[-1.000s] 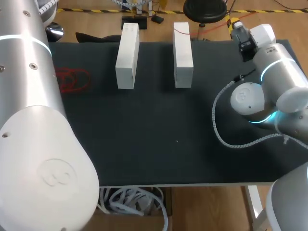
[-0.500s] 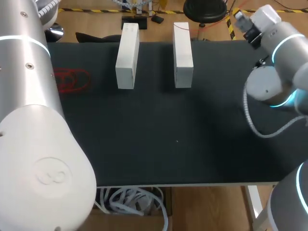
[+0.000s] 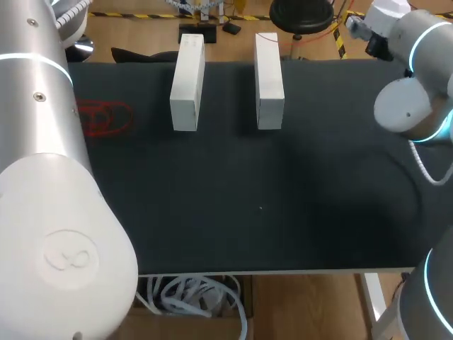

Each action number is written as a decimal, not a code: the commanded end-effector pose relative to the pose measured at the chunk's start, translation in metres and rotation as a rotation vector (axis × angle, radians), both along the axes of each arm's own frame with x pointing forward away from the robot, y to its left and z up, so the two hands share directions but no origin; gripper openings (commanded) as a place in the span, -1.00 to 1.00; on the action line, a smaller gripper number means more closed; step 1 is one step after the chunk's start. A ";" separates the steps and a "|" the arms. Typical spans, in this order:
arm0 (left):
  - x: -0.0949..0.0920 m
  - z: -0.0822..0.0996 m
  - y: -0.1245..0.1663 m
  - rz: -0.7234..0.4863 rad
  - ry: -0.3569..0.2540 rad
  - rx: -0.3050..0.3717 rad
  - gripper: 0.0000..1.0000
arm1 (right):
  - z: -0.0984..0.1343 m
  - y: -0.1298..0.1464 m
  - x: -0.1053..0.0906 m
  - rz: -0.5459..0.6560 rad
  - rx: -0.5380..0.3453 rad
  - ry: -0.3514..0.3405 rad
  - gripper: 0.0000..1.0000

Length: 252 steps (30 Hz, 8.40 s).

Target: Grab the tape and strap the tape.

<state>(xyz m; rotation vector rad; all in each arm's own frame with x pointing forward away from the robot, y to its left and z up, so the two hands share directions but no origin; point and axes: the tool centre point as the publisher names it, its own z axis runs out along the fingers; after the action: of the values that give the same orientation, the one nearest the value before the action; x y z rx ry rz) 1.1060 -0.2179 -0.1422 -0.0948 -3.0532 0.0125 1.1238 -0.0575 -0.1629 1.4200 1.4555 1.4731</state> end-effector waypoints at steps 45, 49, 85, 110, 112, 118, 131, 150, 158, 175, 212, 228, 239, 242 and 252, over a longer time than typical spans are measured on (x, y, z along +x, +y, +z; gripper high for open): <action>0.001 0.002 -0.002 0.000 0.003 0.006 -1.00 | 0.001 -0.012 -0.012 0.246 -1.022 0.249 -1.00; 0.001 0.002 -0.002 0.000 0.003 0.006 -1.00 | 0.008 -0.015 -0.006 0.245 -1.181 0.238 -1.00; 0.001 0.002 -0.002 0.000 0.003 0.006 -1.00 | 0.012 0.042 0.001 0.014 -1.512 0.185 -1.00; 0.001 0.002 -0.002 0.000 0.003 0.006 -1.00 | 0.018 0.104 0.005 0.120 -1.563 0.009 -1.00; 0.001 0.002 -0.002 0.000 0.003 0.006 -1.00 | 0.021 0.110 0.001 0.135 -1.595 -0.033 -1.00; 0.001 0.002 -0.002 0.000 0.003 0.006 -1.00 | 0.027 0.113 0.003 0.123 -1.683 -0.088 -1.00; 0.001 0.002 -0.002 0.000 0.003 0.006 -1.00 | 0.026 0.119 -0.002 0.125 -1.758 -0.143 -1.00; 0.001 0.002 -0.002 0.000 0.003 0.006 -1.00 | 0.024 0.142 -0.004 0.123 -1.734 -0.154 -1.00; 0.001 0.002 -0.002 0.000 0.003 0.006 -1.00 | 0.029 0.152 -0.005 0.132 -1.728 -0.189 -1.00; 0.001 0.002 -0.002 0.000 0.003 0.006 -1.00 | 0.025 0.155 -0.002 0.132 -1.742 -0.178 -1.00; 0.001 0.002 -0.002 0.000 0.003 0.006 -1.00 | 0.026 0.174 -0.005 0.162 -1.733 -0.216 -1.00; 0.001 0.002 -0.002 0.000 0.003 0.006 -1.00 | 0.022 0.174 -0.011 0.177 -1.731 -0.206 -1.00; 0.001 0.002 -0.002 0.000 0.003 0.006 -1.00 | 0.021 0.178 -0.014 0.184 -1.726 -0.211 -1.00; 0.001 0.002 -0.002 0.000 0.003 0.006 -1.00 | 0.020 0.179 -0.016 0.190 -1.728 -0.211 -1.00; 0.001 0.002 -0.002 0.000 0.003 0.006 -1.00 | 0.020 0.182 -0.017 0.200 -1.726 -0.215 -1.00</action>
<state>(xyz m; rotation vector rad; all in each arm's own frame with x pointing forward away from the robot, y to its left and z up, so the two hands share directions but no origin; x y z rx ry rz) 1.1059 -0.2190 -0.1415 -0.0928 -3.0533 0.0093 1.1078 0.1241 -0.1463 0.0232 1.8229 0.0429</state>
